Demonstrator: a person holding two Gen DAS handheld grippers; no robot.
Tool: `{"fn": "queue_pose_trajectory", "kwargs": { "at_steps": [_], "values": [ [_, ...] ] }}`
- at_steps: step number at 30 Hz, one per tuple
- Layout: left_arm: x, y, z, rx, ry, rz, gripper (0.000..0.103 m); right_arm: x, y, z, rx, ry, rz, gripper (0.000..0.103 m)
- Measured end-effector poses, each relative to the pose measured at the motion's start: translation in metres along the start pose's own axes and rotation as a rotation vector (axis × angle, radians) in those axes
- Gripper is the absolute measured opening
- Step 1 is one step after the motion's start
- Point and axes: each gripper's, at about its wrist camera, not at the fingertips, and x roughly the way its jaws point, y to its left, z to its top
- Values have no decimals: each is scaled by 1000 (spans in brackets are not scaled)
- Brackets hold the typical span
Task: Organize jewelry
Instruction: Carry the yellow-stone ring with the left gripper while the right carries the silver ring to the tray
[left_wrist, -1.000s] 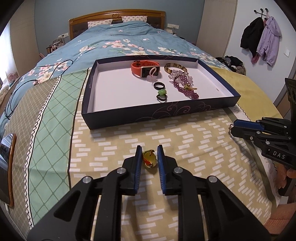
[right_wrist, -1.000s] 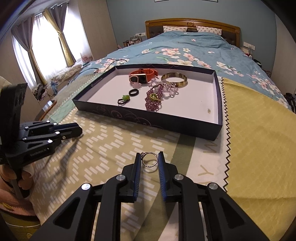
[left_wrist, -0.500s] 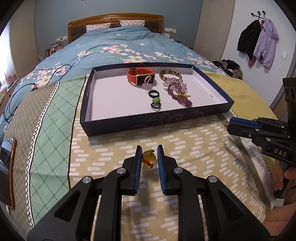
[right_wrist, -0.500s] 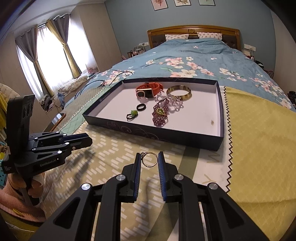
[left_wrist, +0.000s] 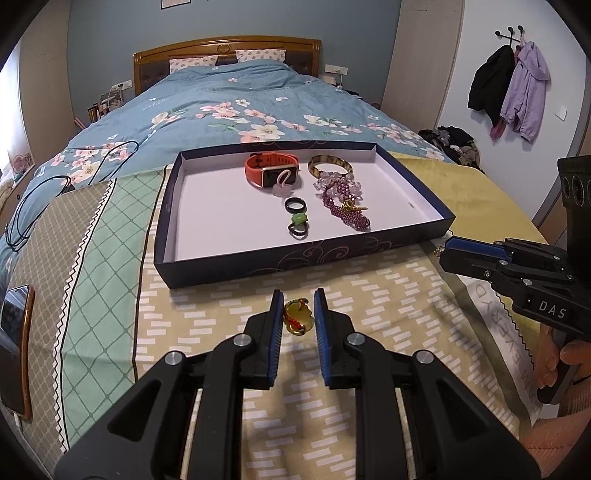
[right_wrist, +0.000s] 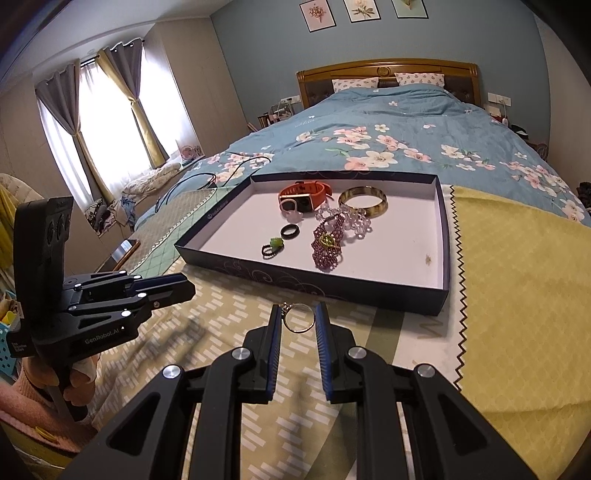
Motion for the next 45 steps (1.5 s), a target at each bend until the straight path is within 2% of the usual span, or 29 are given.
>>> {"fn": "queue_pose_trajectory", "kwargs": {
  "at_steps": [16,45],
  "values": [
    [-11,-2,11,-7,-47,-10,17,-8,4,11,-8,-56,9,17],
    [-17,-4,33,2,-108,-3,17,-10,4,27,-22,-100,3,17]
  ]
}}
